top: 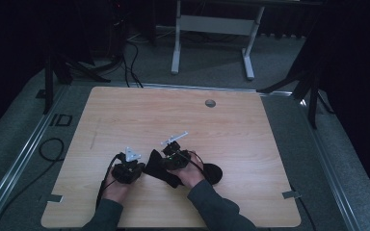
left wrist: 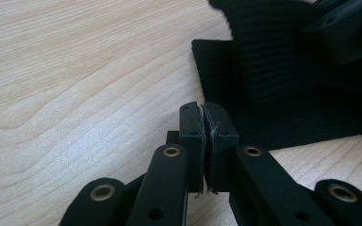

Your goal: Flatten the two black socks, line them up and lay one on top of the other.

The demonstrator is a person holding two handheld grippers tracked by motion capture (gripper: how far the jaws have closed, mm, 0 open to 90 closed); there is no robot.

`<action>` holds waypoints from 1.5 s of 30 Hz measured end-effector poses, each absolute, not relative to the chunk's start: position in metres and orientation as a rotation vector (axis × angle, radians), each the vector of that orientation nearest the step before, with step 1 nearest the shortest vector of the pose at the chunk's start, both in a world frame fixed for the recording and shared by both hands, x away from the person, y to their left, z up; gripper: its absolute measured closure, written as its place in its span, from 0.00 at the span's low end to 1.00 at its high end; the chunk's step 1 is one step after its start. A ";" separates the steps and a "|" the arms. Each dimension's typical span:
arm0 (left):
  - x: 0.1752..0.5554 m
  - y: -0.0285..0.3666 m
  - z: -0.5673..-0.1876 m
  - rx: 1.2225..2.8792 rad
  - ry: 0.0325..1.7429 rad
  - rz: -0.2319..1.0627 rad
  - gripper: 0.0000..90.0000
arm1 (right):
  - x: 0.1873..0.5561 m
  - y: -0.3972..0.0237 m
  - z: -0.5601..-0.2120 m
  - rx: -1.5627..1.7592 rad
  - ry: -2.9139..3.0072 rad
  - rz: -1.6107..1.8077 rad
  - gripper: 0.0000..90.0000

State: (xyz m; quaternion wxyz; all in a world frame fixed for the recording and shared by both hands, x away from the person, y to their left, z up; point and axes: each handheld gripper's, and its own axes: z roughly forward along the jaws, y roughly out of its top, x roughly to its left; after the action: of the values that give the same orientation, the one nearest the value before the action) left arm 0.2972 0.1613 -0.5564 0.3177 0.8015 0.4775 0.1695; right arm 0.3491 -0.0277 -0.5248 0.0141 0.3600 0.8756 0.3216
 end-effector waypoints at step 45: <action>0.291 0.144 -0.551 2.123 1.172 0.491 0.99 | 0.348 -0.019 -0.545 1.162 2.774 1.006 0.92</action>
State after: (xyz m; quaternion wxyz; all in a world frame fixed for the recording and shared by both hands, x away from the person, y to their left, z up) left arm 0.2910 0.1443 -0.5509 0.3276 0.8107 0.4476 0.1873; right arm 0.3479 -0.0194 -0.5452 -0.0150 0.3664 0.8746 0.3171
